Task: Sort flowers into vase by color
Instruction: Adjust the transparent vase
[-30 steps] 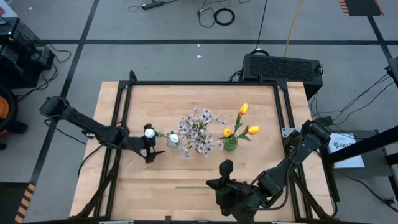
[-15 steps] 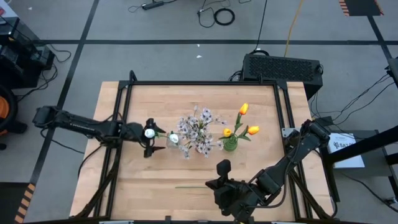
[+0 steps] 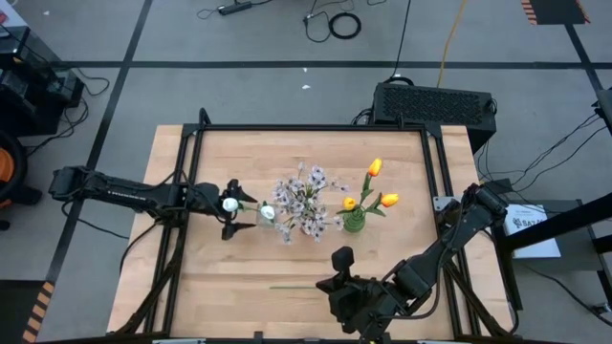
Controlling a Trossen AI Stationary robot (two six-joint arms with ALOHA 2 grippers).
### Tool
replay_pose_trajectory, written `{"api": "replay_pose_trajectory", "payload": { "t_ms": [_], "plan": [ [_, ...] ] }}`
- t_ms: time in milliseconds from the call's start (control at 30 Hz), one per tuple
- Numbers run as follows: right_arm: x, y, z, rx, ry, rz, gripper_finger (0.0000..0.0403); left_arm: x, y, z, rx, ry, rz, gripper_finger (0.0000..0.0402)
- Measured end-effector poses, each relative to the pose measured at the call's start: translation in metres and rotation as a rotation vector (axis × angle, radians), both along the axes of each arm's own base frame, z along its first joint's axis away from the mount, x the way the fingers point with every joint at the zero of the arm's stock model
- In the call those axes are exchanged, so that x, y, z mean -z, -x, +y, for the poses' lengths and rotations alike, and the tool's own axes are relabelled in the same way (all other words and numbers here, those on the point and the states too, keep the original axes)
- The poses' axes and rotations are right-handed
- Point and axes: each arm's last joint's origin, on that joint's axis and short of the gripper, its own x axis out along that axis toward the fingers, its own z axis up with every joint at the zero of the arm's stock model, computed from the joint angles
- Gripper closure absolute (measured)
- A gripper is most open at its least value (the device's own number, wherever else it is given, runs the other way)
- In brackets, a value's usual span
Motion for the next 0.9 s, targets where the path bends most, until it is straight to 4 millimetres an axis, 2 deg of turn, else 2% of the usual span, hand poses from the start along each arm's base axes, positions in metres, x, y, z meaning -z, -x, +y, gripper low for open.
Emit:
{"api": "replay_pose_trajectory", "payload": {
  "t_ms": [200, 367, 900],
  "plan": [
    [0.0, 0.0, 0.0, -0.002, 0.002, 0.0, 0.0403, -0.002, -0.001, -0.001, 0.012, 0.016, -0.02, 0.002],
    [0.0, -0.001, -0.002, 0.001, 0.001, 0.002, 0.0403, -0.005, -0.003, 0.0, -0.005, 0.026, -0.055, 0.0003],
    [0.0, -0.002, -0.001, -0.017, -0.011, 0.014, 0.0403, -0.002, -0.011, 0.0, -0.003, 0.022, -0.071, 0.0002]
  ]
}}
